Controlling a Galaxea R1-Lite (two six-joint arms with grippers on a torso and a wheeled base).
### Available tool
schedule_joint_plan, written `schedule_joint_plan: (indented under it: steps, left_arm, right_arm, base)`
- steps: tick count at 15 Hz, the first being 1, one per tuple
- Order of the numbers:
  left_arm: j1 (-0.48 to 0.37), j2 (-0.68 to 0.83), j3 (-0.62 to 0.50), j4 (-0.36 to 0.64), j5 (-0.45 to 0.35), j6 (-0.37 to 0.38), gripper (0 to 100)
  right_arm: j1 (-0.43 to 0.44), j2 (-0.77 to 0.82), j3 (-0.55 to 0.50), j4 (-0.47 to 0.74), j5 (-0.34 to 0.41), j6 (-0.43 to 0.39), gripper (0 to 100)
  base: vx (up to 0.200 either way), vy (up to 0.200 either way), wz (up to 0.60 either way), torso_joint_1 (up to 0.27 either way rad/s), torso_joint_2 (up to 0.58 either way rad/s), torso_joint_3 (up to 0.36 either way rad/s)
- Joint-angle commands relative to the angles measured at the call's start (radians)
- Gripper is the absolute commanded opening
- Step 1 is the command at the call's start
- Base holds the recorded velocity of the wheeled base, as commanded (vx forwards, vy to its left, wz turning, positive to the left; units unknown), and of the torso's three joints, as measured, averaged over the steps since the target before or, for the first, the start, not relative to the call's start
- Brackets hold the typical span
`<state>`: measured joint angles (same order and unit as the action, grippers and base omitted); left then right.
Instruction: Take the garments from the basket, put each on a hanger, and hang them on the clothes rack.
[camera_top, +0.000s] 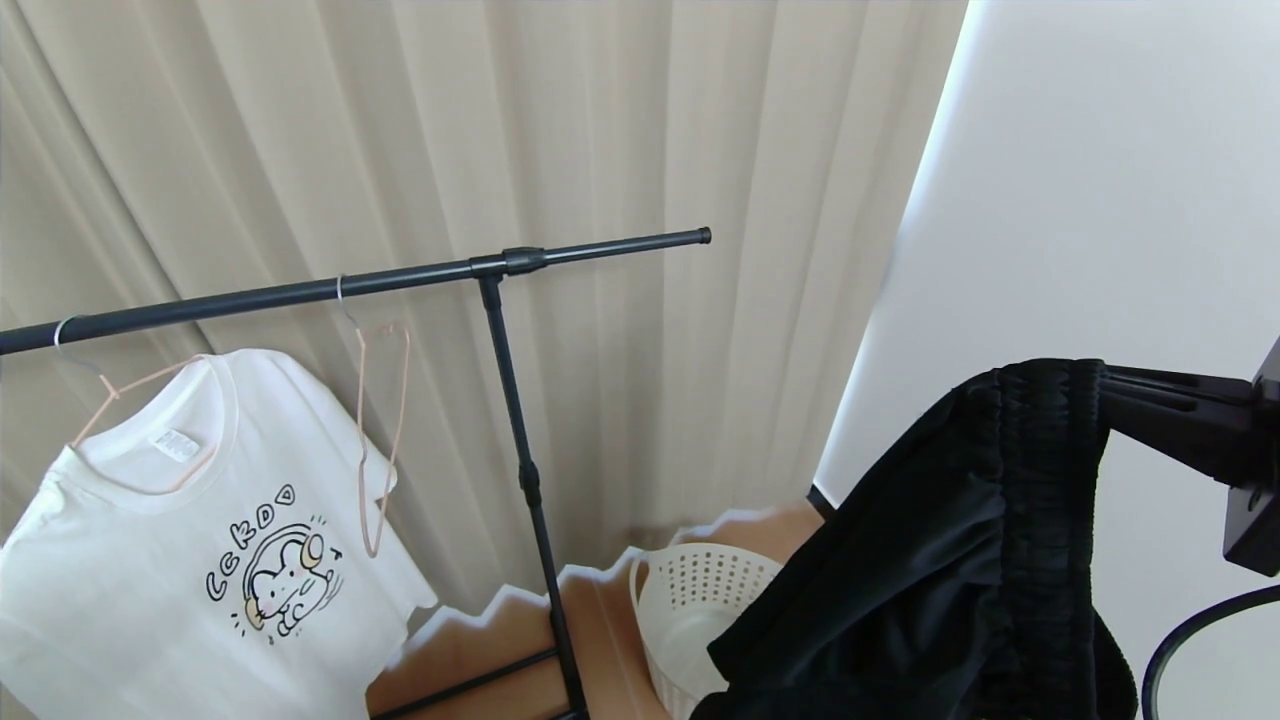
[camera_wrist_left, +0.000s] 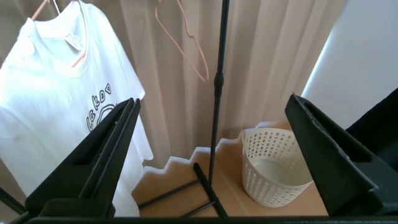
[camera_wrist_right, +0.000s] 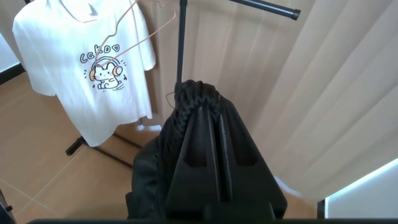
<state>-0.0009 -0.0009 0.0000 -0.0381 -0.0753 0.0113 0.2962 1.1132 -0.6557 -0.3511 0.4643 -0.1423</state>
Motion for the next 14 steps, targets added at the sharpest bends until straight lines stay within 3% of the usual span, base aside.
schedule_joint_plan:
  steps: [1, 5, 14]
  left_arm:
    - [0.001, 0.001, 0.000, 0.000, 0.000, -0.001, 100]
    - [0.001, 0.001, 0.000, -0.003, 0.002, -0.001, 100]
    - [0.001, 0.001, 0.000, -0.005, 0.002, 0.001, 100]
  right_arm:
    - [0.001, 0.000, 0.002, -0.002, 0.001, -0.002, 0]
    - [0.000, 0.002, 0.013, -0.002, -0.001, -0.006, 0]
    - [0.000, -0.001, 0.013, -0.002, -0.001, -0.006, 0]
  base:
    - [0.000, 0.000, 0.00, 0.163, -0.36, -0.188]
    - [0.000, 0.000, 0.00, 0.052, -0.12, -0.056]
    - [0.000, 0.000, 0.60, 0.005, 0.00, 0.002]
